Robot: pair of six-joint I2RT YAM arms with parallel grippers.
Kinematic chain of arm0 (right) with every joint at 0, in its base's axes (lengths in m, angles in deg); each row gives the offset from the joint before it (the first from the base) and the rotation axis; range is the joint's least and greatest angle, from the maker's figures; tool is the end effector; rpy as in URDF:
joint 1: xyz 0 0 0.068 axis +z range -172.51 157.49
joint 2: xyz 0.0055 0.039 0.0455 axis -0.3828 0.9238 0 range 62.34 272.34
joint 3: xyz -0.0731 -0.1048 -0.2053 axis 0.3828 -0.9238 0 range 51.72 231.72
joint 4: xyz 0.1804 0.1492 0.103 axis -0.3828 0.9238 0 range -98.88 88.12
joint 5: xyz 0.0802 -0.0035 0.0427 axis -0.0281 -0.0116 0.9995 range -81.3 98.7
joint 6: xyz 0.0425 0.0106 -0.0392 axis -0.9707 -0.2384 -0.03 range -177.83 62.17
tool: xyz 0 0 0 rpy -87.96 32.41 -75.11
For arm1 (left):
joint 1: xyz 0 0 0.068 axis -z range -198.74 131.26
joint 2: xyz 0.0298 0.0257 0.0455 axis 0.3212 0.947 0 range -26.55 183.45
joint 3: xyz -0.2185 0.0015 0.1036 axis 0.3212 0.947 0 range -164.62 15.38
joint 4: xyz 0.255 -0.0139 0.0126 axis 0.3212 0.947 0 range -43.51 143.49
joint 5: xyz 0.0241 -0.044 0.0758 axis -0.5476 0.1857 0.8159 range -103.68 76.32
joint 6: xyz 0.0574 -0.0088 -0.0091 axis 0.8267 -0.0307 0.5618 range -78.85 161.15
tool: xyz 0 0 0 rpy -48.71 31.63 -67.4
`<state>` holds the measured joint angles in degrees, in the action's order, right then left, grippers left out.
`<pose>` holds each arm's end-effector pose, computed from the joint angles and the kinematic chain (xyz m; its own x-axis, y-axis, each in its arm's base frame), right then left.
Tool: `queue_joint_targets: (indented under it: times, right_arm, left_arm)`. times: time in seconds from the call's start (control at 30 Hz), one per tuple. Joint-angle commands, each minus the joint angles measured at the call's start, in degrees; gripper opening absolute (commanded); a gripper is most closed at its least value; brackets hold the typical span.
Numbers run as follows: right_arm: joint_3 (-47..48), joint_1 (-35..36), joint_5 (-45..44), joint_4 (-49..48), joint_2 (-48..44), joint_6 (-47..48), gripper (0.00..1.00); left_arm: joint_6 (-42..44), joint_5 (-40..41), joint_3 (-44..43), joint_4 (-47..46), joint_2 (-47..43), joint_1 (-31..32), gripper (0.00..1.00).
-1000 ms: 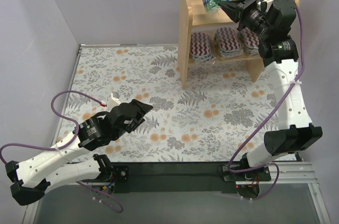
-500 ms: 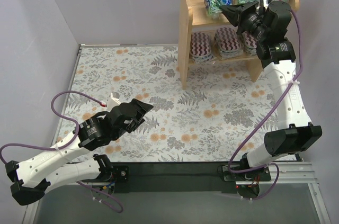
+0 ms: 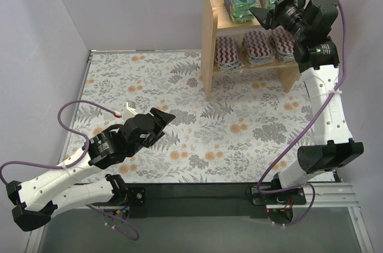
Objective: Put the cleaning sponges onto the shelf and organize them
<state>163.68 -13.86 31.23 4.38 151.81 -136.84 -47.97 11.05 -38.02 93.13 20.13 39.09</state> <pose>0.3215 0.0653 0.5103 -0.4731 0.8452 -0.2486 -0.2534 0.1398 0.9572 0.1096 -0.1407 0.2974 -0.6032 -0.7468 -0.2802 -0.3324 0.5547 -0.7628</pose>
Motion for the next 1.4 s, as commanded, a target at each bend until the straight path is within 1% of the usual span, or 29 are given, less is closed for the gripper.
queue_joint_targets:
  times: [0.0, 0.1, 0.17, 0.2, 0.23, 0.27, 0.33, 0.37, 0.4, 0.43, 0.47, 0.5, 0.53, 0.6, 0.63, 0.7, 0.83, 0.87, 1.0, 1.2, 1.37]
  right_arm:
    - [3.97, -0.12, 2.69, -3.24, -2.53, 4.29, 0.99]
    - [0.81, -0.12, 4.1, -3.15, -6.66, 8.94, 0.99]
    - [-3.93, -0.12, 6.38, -3.41, -8.78, 10.88, 0.99]
    - [-5.6, -0.21, 10.31, -3.5, -10.61, 12.8, 0.99]
    - [-7.96, -0.29, 12.26, -3.5, -11.76, 13.95, 0.99]
    - [-12.34, -0.21, 14.98, -3.5, -13.26, 15.53, 0.99]
    - [-17.46, -0.29, 16.93, -3.33, -18.87, 21.76, 0.99]
    - [-22.0, -0.29, 18.42, -2.28, -20.81, 24.05, 0.99]
    - [-23.88, -0.29, 19.04, -0.79, -24.74, 26.33, 0.99]
    - [-25.64, -0.21, 19.83, 1.83, -26.7, 31.14, 0.99]
    - [-27.83, -0.21, 20.45, 1.86, -28.63, 33.1, 0.99]
    - [-31.42, -0.29, 21.15, 5.86, -32.04, 35.39, 0.99]
    - [-33.46, -0.21, 21.77, 7.64, -33.73, 38.45, 0.99]
    - [-38.8, -0.21, 22.65, 12.55, -37.77, 40.5, 0.99]
    - [-40.49, -0.21, 23.09, 13.37, -39.1, 40.77, 0.99]
    - [-44.26, -0.29, 22.83, 15.9, -42.52, 41.12, 0.99]
    - [-47.01, -0.29, 20.19, 18.64, -46.66, 41.56, 0.99]
    - [-47.1, -0.21, 19.06, 19.34, -47.36, 41.56, 0.99]
    - [-46.66, -0.21, 16.86, 21.63, -50.09, 42.96, 0.99]
    - [-46.4, -0.21, 15.1, 24.88, -51.85, 43.58, 0.99]
    - [-45.87, -0.29, 12.9, 27.43, -51.86, 46.13, 0.99]
  left_arm:
    - [3.6, 2.34, -3.72, -2.51, 0.96, -0.26, 0.83]
    - [7.29, 2.51, -5.91, -4.35, 2.8, -0.34, 0.87]
    - [10.0, 2.78, -7.67, -5.4, 4.29, -0.34, 0.88]
    - [11.15, 2.78, -8.2, -5.85, 4.65, -0.34, 0.88]
    - [12.12, 2.78, -8.73, -6.46, 5.17, -0.34, 0.89]
    - [14.57, 2.69, -9.17, -7.68, 5.53, -0.34, 0.89]
    - [17.39, 1.82, -10.4, -10.58, 6.76, -0.34, 0.9]
    - [19.14, 1.46, -10.84, -11.64, 7.11, -0.34, 0.91]
    - [22.47, 1.11, -12.15, -12.61, 7.98, -0.34, 0.92]
    - [24.5, 0.33, -12.77, -14.27, 8.34, -0.34, 0.92]
    - [26.26, -0.03, -13.64, -14.9, 8.95, -0.34, 0.93]
    - [27.85, -0.29, -14.35, -15.69, 9.39, -0.43, 0.93]
    - [30.91, -0.73, -15.66, -17.0, 10.36, -0.43, 0.93]
    - [33.82, -1.17, -16.46, -18.59, 11.07, -0.43, 0.94]
    - [36.1, -1.35, -16.99, -20.33, 11.5, -0.43, 0.95]
    - [38.05, -2.05, -17.17, -21.84, 11.95, -0.52, 0.96]
    - [41.48, -3.19, -16.99, -25.96, 12.74, -0.52, 0.98]
    - [43.4, -3.81, -16.91, -26.76, 13.26, -0.52, 0.98]
    - [46.22, -5.74, -18.3, -28.52, 15.28, -0.52, 0.98]
    - [48.25, -5.66, -18.49, -30.63, 16.6, -0.61, 0.98]
    - [48.69, -4.87, -17.96, -32.13, 16.52, -0.61, 0.98]
